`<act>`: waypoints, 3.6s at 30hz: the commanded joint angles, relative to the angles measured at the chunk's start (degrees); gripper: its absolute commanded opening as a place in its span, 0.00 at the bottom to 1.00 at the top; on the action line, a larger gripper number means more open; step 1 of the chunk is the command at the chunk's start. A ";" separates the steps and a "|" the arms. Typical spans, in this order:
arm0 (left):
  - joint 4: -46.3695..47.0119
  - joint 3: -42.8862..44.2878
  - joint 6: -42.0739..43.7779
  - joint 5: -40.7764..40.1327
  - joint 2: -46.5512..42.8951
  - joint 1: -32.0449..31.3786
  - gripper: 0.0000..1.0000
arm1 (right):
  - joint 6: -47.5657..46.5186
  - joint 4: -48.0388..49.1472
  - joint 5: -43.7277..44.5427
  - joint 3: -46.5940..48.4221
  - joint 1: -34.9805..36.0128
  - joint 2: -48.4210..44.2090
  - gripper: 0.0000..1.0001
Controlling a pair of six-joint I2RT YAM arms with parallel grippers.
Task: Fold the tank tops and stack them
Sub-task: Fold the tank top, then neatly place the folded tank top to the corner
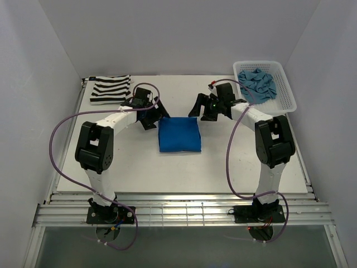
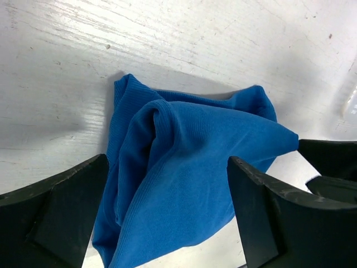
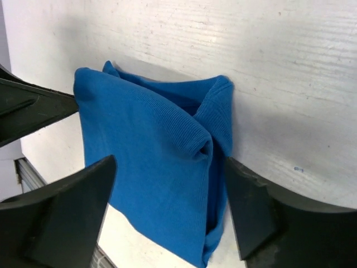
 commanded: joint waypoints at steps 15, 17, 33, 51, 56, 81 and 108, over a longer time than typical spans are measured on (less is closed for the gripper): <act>4.96 1.99 1.69 10.78 -1.99 0.09 0.98 | 3.63 9.37 -10.64 -4.55 1.57 -6.15 0.90; 5.14 3.84 1.78 10.61 -0.32 0.09 0.98 | 3.81 9.64 -11.26 -3.58 1.57 -4.57 0.90; 0.48 9.03 2.13 4.46 9.53 0.53 0.98 | 4.25 8.41 -6.69 6.63 0.43 10.82 0.90; -2.33 4.39 8.11 6.22 -4.69 0.09 0.98 | 0.47 7.26 -3.88 -1.00 0.43 -7.97 0.90; -2.77 -4.05 9.34 3.67 -12.25 0.09 0.98 | -0.40 8.85 -2.30 -14.35 0.34 -17.63 0.90; 1.35 -7.58 16.46 8.93 -0.14 0.00 0.98 | -13.32 -11.45 10.71 -23.26 0.43 -43.67 0.90; 13.92 -12.50 14.97 17.55 9.35 0.09 0.77 | -14.56 -13.48 11.94 -19.48 0.43 -44.64 0.90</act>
